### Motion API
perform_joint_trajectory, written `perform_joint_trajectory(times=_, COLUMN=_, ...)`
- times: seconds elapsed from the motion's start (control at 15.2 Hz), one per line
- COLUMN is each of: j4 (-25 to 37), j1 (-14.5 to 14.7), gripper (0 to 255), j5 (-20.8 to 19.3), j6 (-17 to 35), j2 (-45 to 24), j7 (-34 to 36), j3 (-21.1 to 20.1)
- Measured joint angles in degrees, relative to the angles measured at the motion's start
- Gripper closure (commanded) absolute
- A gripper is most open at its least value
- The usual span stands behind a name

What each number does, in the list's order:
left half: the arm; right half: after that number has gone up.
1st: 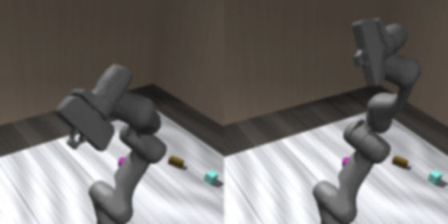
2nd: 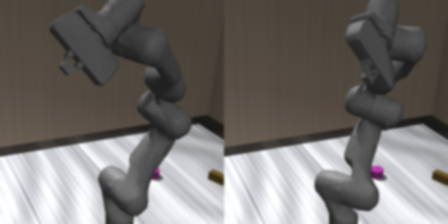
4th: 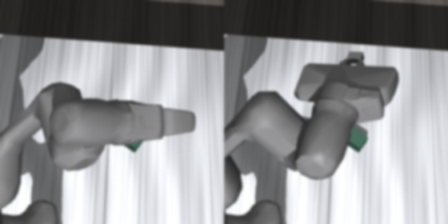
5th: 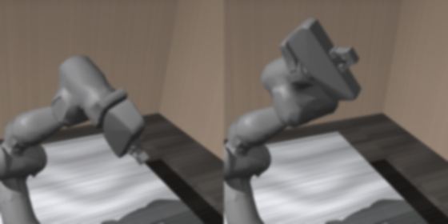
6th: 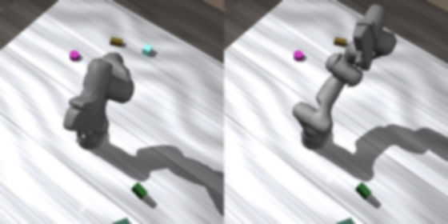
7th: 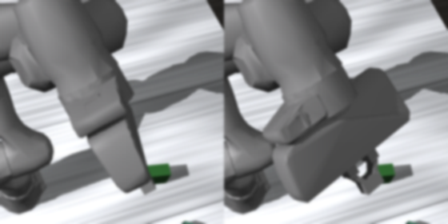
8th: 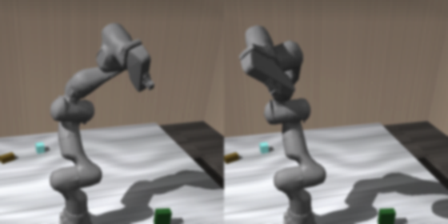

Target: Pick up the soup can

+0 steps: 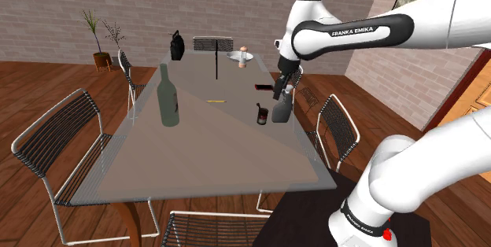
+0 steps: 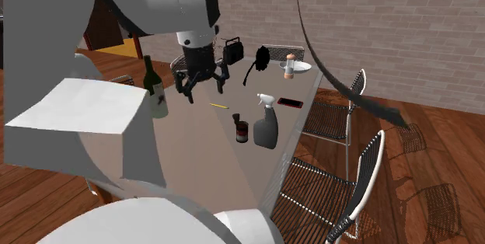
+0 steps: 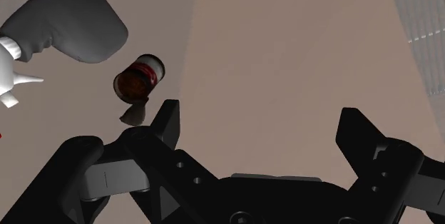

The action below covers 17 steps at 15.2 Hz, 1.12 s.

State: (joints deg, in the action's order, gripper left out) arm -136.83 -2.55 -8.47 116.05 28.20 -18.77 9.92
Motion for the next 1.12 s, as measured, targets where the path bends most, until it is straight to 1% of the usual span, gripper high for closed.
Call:
perform_joint_trajectory(times=0.33, j4=1.3, j1=-0.6, gripper=0, j5=0.1, j6=7.2, j2=-8.9, j7=-4.8, j3=4.0)
perform_joint_trajectory(times=0.53, j4=2.6, j1=-0.9, gripper=0, j5=1.0, j6=11.2, j2=-14.4, j7=-8.1, j3=6.2)
perform_joint_trajectory(times=0.86, j4=7.5, j1=-1.6, gripper=0, j5=4.6, j6=16.6, j2=-25.4, j7=-14.6, j3=9.4)
perform_joint_trajectory(times=0.99, j4=9.0, j1=-1.9, gripper=0, j5=6.4, j6=18.7, j2=-29.5, j7=-16.8, j3=9.9)
perform_joint_trajectory(times=1.12, j4=12.3, j1=-2.7, gripper=0, j5=8.8, j6=20.0, j2=-34.6, j7=-19.6, j3=10.2)
